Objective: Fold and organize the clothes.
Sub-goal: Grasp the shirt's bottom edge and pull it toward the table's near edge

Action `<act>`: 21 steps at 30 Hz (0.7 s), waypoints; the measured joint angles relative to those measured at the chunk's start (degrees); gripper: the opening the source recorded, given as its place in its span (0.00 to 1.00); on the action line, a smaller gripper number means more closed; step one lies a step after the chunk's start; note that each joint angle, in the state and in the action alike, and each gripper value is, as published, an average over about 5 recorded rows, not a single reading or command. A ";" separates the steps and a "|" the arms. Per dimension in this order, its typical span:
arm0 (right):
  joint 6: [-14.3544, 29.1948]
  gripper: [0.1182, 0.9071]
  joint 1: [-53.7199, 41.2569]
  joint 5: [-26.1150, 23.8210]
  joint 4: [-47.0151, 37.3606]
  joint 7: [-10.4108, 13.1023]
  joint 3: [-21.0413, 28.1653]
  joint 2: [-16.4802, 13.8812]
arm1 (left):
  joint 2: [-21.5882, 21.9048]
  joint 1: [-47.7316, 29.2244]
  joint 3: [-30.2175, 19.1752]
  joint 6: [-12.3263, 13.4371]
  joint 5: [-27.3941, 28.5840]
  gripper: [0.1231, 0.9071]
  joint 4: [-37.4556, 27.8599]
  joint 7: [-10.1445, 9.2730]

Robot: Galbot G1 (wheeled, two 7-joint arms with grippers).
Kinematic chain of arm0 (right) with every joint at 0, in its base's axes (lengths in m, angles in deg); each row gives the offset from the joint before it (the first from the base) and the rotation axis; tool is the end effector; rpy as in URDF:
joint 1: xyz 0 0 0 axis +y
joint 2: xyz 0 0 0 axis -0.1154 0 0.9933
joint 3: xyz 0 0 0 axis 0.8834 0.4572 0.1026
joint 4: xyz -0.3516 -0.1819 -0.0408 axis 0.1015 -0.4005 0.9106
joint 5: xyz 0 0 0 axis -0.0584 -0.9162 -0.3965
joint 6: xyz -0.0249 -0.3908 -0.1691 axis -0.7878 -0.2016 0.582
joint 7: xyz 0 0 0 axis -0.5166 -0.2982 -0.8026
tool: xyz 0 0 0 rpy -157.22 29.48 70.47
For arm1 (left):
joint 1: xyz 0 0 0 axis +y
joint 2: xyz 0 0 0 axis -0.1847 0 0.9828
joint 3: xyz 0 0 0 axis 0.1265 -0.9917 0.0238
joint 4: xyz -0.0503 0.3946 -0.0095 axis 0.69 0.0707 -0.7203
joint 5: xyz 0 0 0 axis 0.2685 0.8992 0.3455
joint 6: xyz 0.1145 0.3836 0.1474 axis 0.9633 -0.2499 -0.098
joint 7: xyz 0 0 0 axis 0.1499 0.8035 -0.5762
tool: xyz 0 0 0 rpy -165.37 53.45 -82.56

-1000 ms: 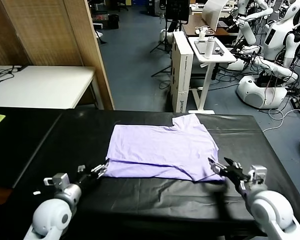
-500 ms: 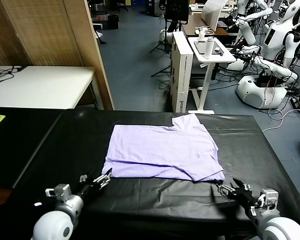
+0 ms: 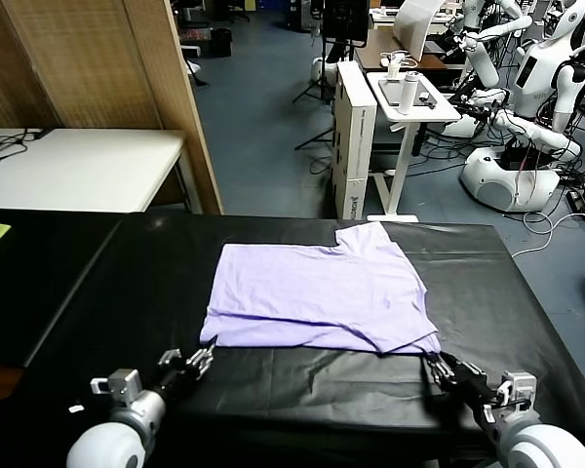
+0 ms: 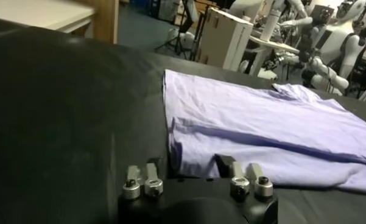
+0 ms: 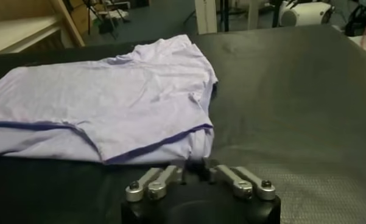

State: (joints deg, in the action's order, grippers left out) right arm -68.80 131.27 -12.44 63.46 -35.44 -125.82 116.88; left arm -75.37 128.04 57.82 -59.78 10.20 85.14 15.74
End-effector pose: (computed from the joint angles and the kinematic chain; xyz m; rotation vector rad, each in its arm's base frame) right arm 0.2333 -0.1439 -0.2857 0.1634 -2.5337 -0.1151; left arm 0.2516 0.0838 -0.3405 -0.2303 -2.6263 0.2637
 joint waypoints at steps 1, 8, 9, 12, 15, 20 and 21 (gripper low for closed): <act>-0.06 0.03 0.24 0.00 0.23 0.03 -0.07 -0.02 | 0.01 0.04 0.00 0.00 0.13 0.28 -0.03 0.04; -1.25 0.03 1.96 -0.33 1.66 0.66 -0.73 0.09 | 0.85 1.14 0.30 0.22 0.62 0.03 0.40 0.13; -1.60 0.03 2.25 -0.36 1.91 0.80 -0.90 -0.02 | 1.03 1.32 0.43 0.26 0.62 0.03 0.47 0.13; -2.60 0.03 3.16 -0.36 2.74 1.09 -1.40 -0.54 | 1.56 2.02 0.94 0.29 0.61 0.03 0.88 0.02; -3.86 0.03 4.13 -0.36 3.66 1.16 -1.79 -1.16 | 2.06 3.13 1.69 0.29 0.55 0.03 1.74 -0.26; -6.23 0.03 5.77 -0.44 5.37 1.30 -2.15 -2.27 | 2.62 5.95 3.11 0.27 0.61 0.03 4.05 -0.73; -6.60 0.03 6.08 -0.47 5.72 1.36 -2.17 -2.49 | 2.71 6.61 3.36 0.25 0.66 0.03 4.51 -0.81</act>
State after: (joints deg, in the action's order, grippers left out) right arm -75.41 137.34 -12.91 69.18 -34.07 -127.99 114.40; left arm -72.66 134.65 61.17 -59.53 10.85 89.65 14.93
